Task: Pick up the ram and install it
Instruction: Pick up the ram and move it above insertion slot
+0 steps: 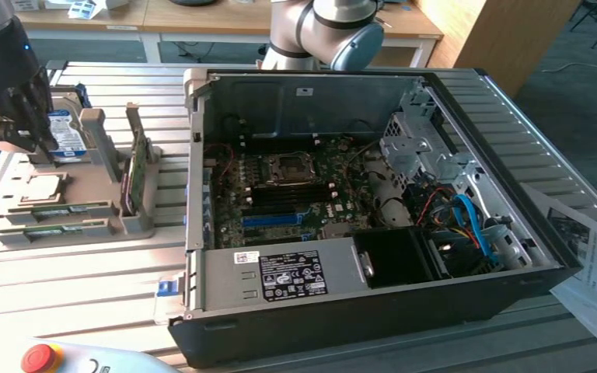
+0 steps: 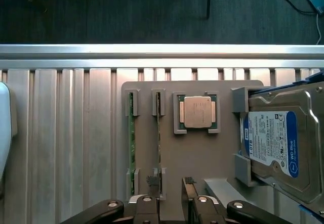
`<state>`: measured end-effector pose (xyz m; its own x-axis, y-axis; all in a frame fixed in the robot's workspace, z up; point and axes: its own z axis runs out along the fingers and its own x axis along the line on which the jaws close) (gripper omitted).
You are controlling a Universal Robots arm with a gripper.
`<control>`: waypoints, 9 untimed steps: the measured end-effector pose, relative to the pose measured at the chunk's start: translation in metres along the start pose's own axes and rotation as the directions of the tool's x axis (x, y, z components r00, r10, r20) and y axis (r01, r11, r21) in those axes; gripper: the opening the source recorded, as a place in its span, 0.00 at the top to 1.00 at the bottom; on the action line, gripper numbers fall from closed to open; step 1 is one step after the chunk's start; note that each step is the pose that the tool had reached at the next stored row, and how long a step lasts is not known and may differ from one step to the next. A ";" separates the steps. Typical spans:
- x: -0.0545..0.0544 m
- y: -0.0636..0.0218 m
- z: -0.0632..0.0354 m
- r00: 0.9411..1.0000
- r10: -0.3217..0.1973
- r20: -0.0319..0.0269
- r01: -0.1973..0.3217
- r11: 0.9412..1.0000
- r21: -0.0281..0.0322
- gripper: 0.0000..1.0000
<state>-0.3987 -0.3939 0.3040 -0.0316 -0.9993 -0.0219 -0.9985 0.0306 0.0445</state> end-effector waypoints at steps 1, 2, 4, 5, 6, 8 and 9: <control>0.001 0.0001 0.0000 1.000 0.000 0.000 0.000 1.000 0.000 0.69; 0.002 0.0001 0.0000 1.000 0.000 0.000 0.000 1.000 0.000 0.69; 0.004 0.0004 -0.0001 1.000 0.000 0.000 0.000 1.000 0.000 0.69; 0.006 0.0006 -0.0001 1.000 0.000 0.000 0.000 1.000 0.000 0.69; 0.007 0.0010 -0.0001 1.000 0.000 0.000 0.000 1.000 0.000 0.69; 0.010 0.0016 -0.0001 1.000 0.000 0.000 0.000 1.000 0.000 0.69; 0.011 0.0020 -0.0001 1.000 0.000 0.000 0.000 1.000 0.000 0.69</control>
<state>-0.4010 -0.4053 0.3040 -0.0316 -0.9993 -0.0219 -0.9985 0.0306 0.0445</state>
